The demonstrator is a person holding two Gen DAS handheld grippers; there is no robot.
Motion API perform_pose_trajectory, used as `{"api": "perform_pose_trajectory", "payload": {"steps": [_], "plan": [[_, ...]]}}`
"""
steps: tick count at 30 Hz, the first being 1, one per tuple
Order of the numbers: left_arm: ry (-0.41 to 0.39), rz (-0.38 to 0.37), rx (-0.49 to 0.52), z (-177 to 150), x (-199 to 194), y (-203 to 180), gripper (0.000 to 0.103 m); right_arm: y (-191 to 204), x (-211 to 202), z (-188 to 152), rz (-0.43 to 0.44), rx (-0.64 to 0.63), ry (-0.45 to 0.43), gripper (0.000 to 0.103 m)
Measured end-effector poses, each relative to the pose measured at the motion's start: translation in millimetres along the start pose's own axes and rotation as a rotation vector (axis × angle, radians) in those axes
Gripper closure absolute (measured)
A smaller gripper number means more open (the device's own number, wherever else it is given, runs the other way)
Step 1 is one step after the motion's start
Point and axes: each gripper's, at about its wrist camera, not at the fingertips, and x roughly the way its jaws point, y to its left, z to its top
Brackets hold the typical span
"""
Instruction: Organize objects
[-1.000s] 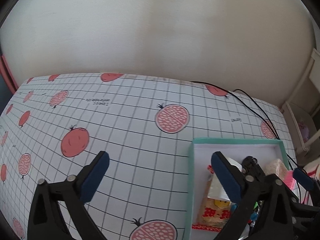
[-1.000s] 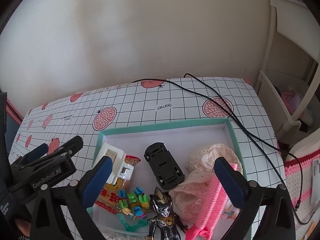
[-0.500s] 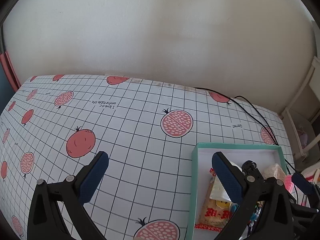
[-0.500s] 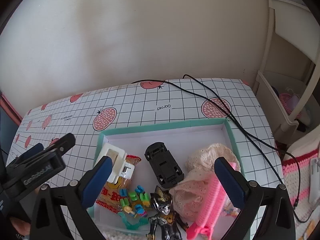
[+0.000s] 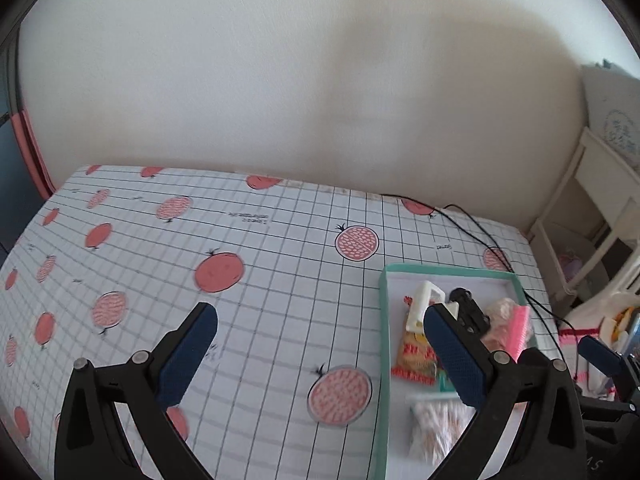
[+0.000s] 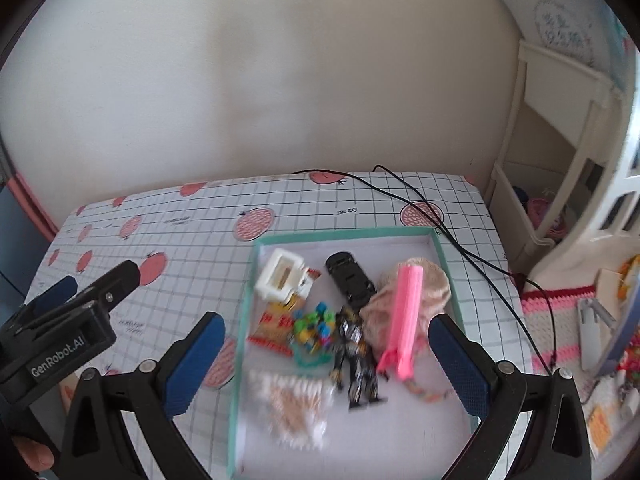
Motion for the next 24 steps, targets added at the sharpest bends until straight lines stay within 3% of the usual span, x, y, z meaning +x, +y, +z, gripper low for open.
{"api": "perform_pose_trajectory", "payload": {"steps": [5,13,17,24], "plan": [[-0.053,-0.001,0.034,-24.4,-46.6,9.1,0.0,13.2,-40.1,-21.9,0.002,-0.02,-0.037,0.0],[-0.088,0.022,0.063,-76.5,-84.1,26.8,0.0,23.6,-83.7,-72.3,-0.001,-0.043,-0.068,0.0],[-0.098,0.036,0.061,-106.5,-92.4,35.9,0.0,25.8,-89.2,-99.8,0.017,-0.039,-0.072,0.0],[-0.043,0.037,0.026,-156.9,-88.3,53.3,0.0,21.2,-71.2,-152.2,0.039,-0.024,-0.034,0.0]]}}
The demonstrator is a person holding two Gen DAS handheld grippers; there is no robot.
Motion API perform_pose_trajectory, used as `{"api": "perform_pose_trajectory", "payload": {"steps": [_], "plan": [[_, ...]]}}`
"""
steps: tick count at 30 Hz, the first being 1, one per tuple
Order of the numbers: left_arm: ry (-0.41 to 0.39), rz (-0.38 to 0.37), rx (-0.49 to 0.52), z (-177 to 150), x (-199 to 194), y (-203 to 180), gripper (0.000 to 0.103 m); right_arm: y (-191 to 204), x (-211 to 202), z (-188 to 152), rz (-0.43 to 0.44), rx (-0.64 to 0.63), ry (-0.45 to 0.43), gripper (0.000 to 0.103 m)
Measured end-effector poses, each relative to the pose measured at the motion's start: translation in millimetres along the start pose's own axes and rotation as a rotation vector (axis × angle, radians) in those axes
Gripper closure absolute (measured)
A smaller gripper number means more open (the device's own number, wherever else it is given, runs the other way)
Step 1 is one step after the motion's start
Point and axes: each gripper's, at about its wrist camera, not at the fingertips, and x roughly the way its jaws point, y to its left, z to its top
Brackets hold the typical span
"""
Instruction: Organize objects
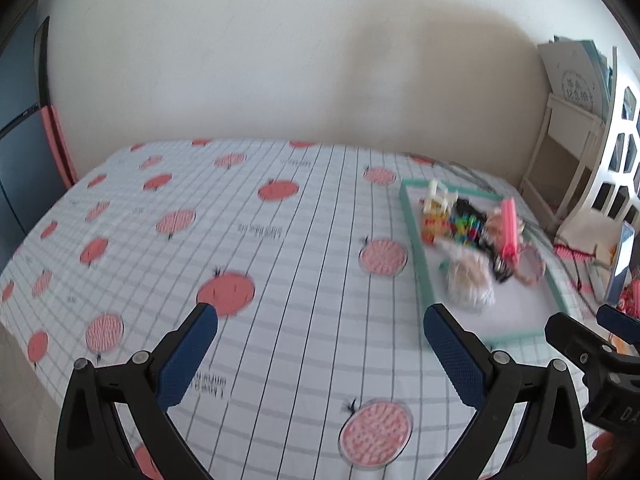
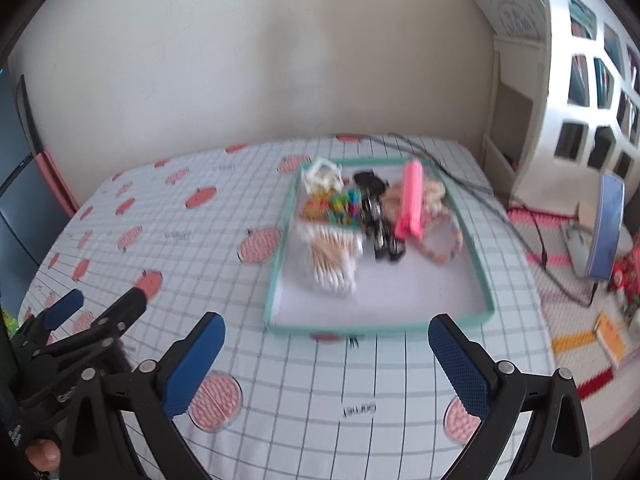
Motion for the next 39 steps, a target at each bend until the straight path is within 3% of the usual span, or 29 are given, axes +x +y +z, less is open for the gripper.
{"api": "perform_pose_trajectory", "payload": {"steps": [10,20,27,39], "plan": [[0.133,0.023,0.012,-70.6,29.1,3.3,0.0,-8.6,34.6,-59.4,-0.004,0.001,0.104,0.0],[0.184,0.028,-0.017,-79.5,42.8,8.6,0.0,-5.8,48.9,-64.1,-0.032,-0.04,0.091,0.0],[0.212,0.046,-0.026,-84.8,57.4,13.6,0.0,-17.7,72.3,-75.4,-0.054,0.01,0.137,0.0],[0.178,0.047,-0.006,-87.6,60.9,13.5,0.0,-20.8,75.8,-76.0,-0.129,-0.016,0.111,0.0]]}}
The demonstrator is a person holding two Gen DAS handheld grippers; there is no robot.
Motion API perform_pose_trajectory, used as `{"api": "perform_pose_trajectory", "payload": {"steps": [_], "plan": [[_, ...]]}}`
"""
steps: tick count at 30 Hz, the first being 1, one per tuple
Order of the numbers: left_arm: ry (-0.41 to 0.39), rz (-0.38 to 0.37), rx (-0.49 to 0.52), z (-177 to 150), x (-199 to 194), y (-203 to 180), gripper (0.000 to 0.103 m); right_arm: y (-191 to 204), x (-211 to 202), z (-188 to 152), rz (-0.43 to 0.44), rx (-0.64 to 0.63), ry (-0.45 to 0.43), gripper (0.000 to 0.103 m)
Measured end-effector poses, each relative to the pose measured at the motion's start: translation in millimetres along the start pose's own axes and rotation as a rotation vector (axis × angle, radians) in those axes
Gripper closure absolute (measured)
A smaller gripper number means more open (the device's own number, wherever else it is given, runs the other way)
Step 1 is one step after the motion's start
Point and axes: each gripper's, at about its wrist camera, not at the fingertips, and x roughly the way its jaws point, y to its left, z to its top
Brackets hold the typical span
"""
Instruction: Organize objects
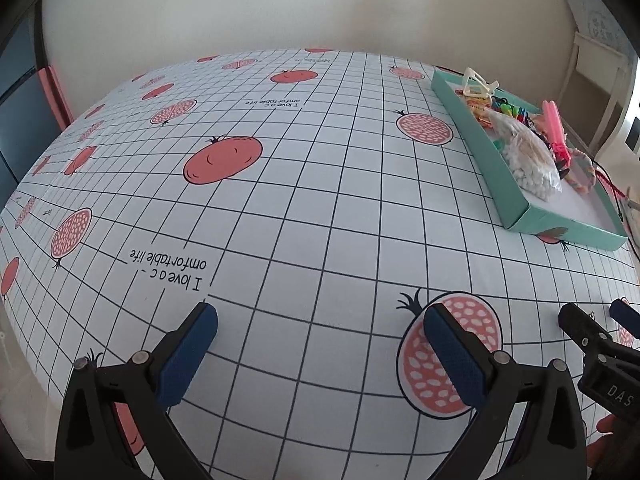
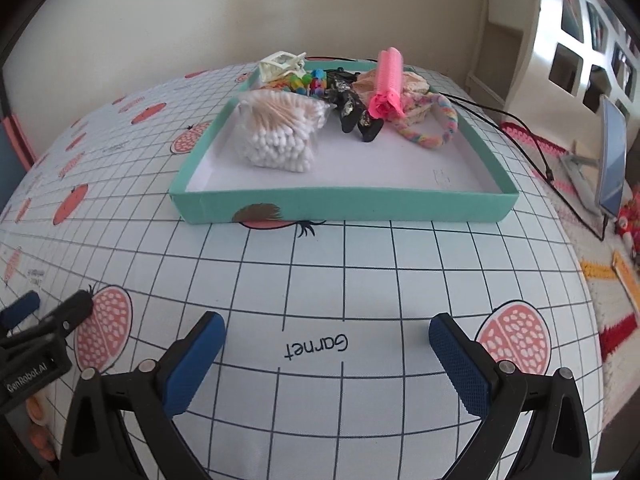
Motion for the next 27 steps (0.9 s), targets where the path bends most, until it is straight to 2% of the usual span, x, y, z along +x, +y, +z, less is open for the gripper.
{"api": "perform_pose_trajectory", "payload": {"steps": [10,27], "plan": [[-0.036,-0.006,0.005,-1.1,0.3,2.1,0.0,0.3,-0.3,-1.4,-0.017,0.017,-0.021,0.0],[-0.041,-0.005,0.003,-2.1,0.2,4.0,0.0,-0.6,0.3,0.4,-0.018,0.018,-0.028,0.0]]}}
